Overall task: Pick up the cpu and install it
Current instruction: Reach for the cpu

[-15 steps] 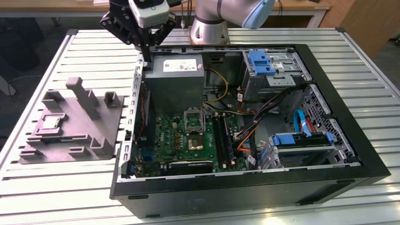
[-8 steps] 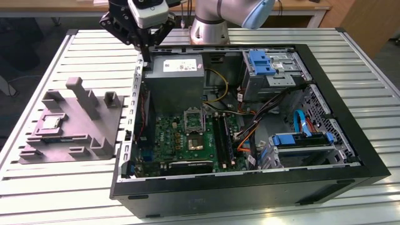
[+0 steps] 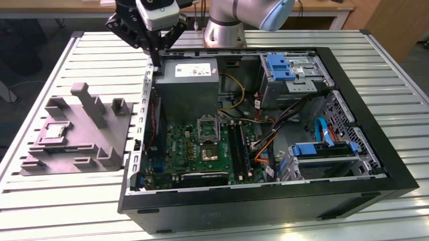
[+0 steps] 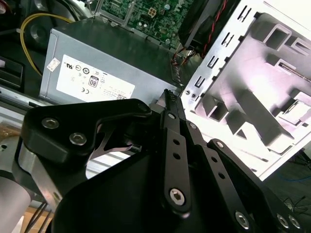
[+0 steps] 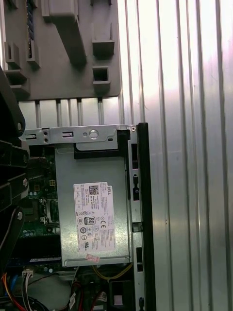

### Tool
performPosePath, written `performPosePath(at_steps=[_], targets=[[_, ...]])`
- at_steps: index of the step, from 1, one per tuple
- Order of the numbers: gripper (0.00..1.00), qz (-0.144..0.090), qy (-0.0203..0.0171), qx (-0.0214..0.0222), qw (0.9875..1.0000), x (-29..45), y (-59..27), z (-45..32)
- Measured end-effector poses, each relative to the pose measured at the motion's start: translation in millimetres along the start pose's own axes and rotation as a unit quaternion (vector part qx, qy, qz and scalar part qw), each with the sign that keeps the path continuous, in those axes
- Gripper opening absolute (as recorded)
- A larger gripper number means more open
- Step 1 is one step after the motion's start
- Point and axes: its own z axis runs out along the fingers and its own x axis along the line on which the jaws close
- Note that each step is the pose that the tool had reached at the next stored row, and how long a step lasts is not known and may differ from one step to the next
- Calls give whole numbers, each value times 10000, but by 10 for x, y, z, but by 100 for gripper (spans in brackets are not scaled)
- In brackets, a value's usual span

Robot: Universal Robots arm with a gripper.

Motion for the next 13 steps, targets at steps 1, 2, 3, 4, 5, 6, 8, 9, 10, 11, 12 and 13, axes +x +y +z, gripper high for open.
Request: performPosePath(at_steps=[1, 2, 3, 4, 5, 6, 8, 9, 10, 11, 12, 13], targets=[[11, 0, 0, 0, 10000, 2, 0, 1], [11, 0, 0, 0, 10000, 4, 0, 1], [11, 0, 0, 1, 10000, 7, -1, 1], [11, 0, 0, 0, 10000, 8, -1, 2], [11, -1, 0, 0, 10000, 10, -1, 3], [11, 0, 1, 1, 10000, 11, -1, 3], [11, 0, 1, 1, 10000, 15, -2, 5], [11, 0, 1, 1, 10000, 16, -2, 6], [11, -1, 2, 1, 10000, 16, -2, 7], [11, 0, 2, 1, 10000, 18, -2, 8], [11, 0, 2, 1, 10000, 19, -2, 9], [11, 0, 2, 1, 10000, 21, -2, 11]])
